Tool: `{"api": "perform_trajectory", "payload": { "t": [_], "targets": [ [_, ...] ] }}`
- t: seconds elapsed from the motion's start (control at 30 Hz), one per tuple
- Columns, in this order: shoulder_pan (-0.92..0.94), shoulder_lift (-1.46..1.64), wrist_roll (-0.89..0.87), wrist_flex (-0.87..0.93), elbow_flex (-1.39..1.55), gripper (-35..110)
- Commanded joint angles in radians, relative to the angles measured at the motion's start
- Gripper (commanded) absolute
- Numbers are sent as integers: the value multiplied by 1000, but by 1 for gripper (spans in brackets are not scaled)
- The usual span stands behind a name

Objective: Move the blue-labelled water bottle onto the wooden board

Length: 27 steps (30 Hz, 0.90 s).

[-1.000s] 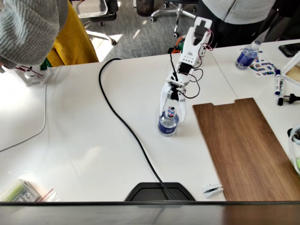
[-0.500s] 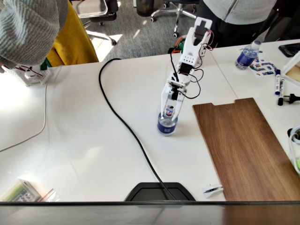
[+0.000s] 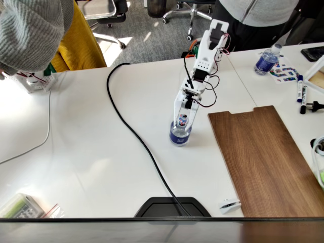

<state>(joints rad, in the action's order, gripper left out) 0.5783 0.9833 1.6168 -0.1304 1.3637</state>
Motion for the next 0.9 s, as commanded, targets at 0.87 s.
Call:
{"api": "perform_trajectory", "payload": {
  "t": [0.87],
  "targets": [
    [-44, 393, -84, 178, -52, 0]
  ]
}}
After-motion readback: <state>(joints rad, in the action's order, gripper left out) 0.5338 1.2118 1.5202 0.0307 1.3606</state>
